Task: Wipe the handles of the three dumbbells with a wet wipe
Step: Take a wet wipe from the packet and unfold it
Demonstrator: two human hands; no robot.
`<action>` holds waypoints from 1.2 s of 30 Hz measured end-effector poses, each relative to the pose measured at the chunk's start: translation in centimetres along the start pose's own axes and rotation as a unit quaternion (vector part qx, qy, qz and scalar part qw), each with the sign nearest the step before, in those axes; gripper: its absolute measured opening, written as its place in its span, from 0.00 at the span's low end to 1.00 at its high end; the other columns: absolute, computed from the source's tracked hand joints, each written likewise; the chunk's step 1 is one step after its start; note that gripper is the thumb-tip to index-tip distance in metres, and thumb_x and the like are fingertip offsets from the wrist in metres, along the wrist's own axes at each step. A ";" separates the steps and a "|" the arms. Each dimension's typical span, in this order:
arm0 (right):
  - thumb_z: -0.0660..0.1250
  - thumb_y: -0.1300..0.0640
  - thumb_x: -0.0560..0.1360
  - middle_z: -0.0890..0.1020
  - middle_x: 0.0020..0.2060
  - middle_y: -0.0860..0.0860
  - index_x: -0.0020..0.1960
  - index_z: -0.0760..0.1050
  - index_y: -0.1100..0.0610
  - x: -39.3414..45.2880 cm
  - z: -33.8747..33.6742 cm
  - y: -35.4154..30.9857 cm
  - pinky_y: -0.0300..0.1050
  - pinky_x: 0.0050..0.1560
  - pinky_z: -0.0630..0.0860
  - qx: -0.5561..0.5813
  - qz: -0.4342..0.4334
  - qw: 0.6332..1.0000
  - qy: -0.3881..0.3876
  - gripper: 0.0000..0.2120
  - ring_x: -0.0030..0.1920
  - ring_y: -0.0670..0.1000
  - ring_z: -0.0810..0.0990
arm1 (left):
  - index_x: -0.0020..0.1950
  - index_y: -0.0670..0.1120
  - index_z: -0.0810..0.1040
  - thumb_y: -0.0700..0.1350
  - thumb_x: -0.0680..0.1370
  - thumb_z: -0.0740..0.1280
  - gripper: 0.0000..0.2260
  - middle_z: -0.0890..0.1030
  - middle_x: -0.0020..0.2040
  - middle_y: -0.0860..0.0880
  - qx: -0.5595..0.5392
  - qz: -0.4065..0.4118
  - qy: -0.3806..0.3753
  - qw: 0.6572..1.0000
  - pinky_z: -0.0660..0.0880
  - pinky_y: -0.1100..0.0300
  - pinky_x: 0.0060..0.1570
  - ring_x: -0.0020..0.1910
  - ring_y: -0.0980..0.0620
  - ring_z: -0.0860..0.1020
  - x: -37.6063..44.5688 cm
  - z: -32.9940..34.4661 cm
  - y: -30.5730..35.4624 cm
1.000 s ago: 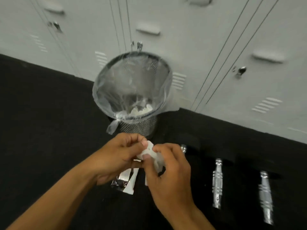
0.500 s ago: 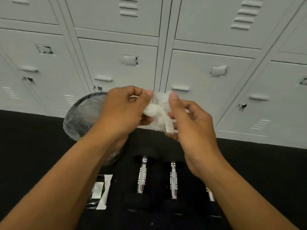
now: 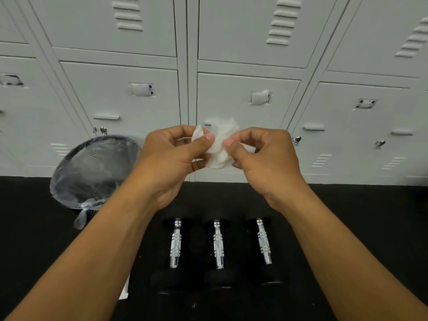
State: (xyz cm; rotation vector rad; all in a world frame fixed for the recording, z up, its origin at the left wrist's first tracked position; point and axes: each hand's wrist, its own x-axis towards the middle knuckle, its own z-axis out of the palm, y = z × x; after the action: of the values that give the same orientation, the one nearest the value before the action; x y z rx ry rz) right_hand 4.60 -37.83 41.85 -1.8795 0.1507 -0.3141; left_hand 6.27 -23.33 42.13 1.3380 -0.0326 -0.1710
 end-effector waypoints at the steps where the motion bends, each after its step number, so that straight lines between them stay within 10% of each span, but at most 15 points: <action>1: 0.71 0.55 0.72 0.84 0.42 0.44 0.37 0.80 0.49 0.1 -0.1 0.0 0.52 0.51 0.80 -0.006 -0.006 1.000 0.007 0.05 0.48 0.48 0.82 | 0.45 0.40 0.79 0.43 0.66 0.72 0.11 0.82 0.41 0.43 0.017 -0.001 -0.002 1.000 0.79 0.59 0.42 0.37 0.50 0.79 0.1 0.1 0.1; 7: 0.66 0.58 0.76 0.82 0.40 0.48 0.38 0.77 0.51 0.6 -0.8 -0.2 0.52 0.44 0.82 0.048 0.041 0.992 0.105 0.09 0.40 0.53 0.83 | 0.33 0.42 0.74 0.52 0.68 0.69 0.14 0.71 0.28 0.49 0.114 -0.014 -0.048 0.992 0.78 0.56 0.44 0.32 0.50 0.72 -0.7 -0.5 1.1; 11: 0.64 0.61 0.77 0.82 0.43 0.53 0.42 0.76 0.54 0.8 -2.1 -1.0 0.45 0.44 0.80 0.146 0.047 0.986 0.060 0.07 0.42 0.52 0.83 | 0.38 0.46 0.77 0.60 0.68 0.65 0.17 0.79 0.38 0.50 0.224 0.052 -0.016 0.973 0.76 0.58 0.49 0.41 0.55 0.79 -1.3 -1.5 1.2; 15: 0.64 0.60 0.77 0.83 0.43 0.55 0.46 0.79 0.54 -0.8 -0.9 -1.4 0.47 0.45 0.81 0.071 -0.015 0.991 -0.115 0.06 0.42 0.53 0.83 | 0.55 0.48 0.78 0.55 0.67 0.74 0.21 0.83 0.49 0.49 0.214 0.067 -0.101 0.969 0.78 0.58 0.47 0.47 0.54 0.82 -1.7 -0.2 0.9; 21: 0.61 0.57 0.79 0.80 0.37 0.51 0.44 0.76 0.53 -0.6 -1.8 -1.8 0.44 0.44 0.80 0.129 0.019 0.988 -0.081 0.07 0.32 0.45 0.78 | 0.54 0.32 0.77 0.43 0.64 0.72 0.22 0.82 0.47 0.39 0.068 0.023 -0.086 0.994 0.76 0.55 0.47 0.44 0.48 0.80 -1.2 -0.2 1.2; 27: 0.64 0.55 0.78 0.75 0.31 0.51 0.45 0.77 0.59 0.0 -2.3 -2.1 0.37 0.35 0.74 0.233 0.081 0.969 -0.009 0.08 0.26 0.45 0.70 | 0.39 0.44 0.79 0.47 0.68 0.72 0.07 0.83 0.38 0.45 0.075 0.034 -0.067 0.994 0.77 0.56 0.43 0.38 0.50 0.80 -1.1 -0.1 1.5; 31: 0.65 0.52 0.77 0.73 0.21 0.46 0.43 0.78 0.59 0.2 -2.5 -1.7 0.44 0.39 0.76 0.152 0.074 0.984 0.051 0.11 0.24 0.45 0.71 | 0.38 0.48 0.83 0.47 0.72 0.73 0.04 0.82 0.33 0.46 0.303 0.184 0.032 0.935 0.71 0.66 0.30 0.29 0.54 0.75 -1.1 0.1 1.2; 36: 0.64 0.43 0.74 0.80 0.37 0.45 0.47 0.76 0.52 -0.1 -3.0 -1.3 0.48 0.44 0.80 -0.067 0.009 0.993 0.091 0.12 0.37 0.44 0.79 | 0.44 0.43 0.81 0.42 0.74 0.70 0.02 0.83 0.36 0.43 0.168 0.097 0.043 0.980 0.76 0.57 0.37 0.29 0.52 0.78 -1.0 0.4 1.7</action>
State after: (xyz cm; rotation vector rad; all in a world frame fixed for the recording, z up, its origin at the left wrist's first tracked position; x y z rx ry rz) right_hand 3.57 -40.09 43.93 -1.9800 0.3202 -0.4730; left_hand 5.44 -23.24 43.97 1.6683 -0.1226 0.0626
